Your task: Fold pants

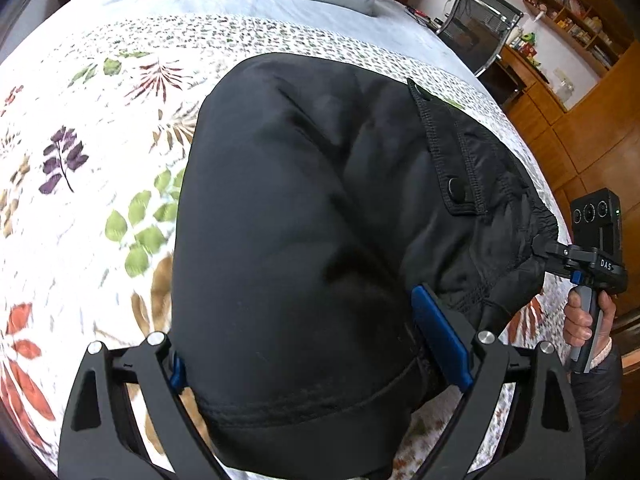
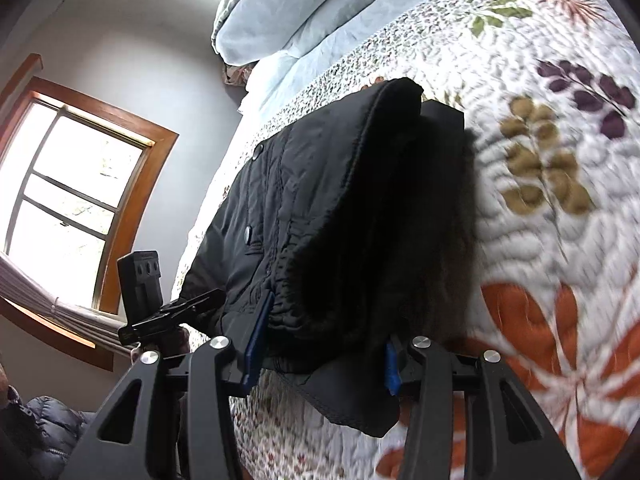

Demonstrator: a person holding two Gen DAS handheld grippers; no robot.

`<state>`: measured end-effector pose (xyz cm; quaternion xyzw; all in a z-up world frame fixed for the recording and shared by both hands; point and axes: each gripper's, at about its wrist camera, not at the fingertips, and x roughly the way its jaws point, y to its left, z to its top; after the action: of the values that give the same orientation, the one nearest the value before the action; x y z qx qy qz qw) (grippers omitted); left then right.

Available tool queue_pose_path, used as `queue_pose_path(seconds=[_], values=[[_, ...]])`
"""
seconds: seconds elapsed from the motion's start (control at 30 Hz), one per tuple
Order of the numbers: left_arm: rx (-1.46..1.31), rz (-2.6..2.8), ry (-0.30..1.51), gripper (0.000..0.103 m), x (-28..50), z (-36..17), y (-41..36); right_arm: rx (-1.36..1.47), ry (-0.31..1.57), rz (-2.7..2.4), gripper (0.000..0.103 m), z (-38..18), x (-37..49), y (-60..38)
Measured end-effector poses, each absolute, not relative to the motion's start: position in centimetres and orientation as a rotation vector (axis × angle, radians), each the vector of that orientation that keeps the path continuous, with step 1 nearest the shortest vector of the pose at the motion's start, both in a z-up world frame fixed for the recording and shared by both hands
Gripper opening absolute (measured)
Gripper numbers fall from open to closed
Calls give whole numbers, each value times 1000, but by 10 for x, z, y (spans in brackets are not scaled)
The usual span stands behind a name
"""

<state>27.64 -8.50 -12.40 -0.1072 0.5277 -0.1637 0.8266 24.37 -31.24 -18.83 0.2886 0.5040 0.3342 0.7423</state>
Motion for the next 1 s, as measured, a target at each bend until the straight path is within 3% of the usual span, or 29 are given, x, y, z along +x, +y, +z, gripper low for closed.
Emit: queue_pose_path(seconds=[0.43,1.0], values=[[-197,-299,1087,92,316,-125,-56,620,1115,759,47,-197,306,-291],[-181,-278,1070,94,362,-123,-79,650,1112,774,48,-207,342,-282]])
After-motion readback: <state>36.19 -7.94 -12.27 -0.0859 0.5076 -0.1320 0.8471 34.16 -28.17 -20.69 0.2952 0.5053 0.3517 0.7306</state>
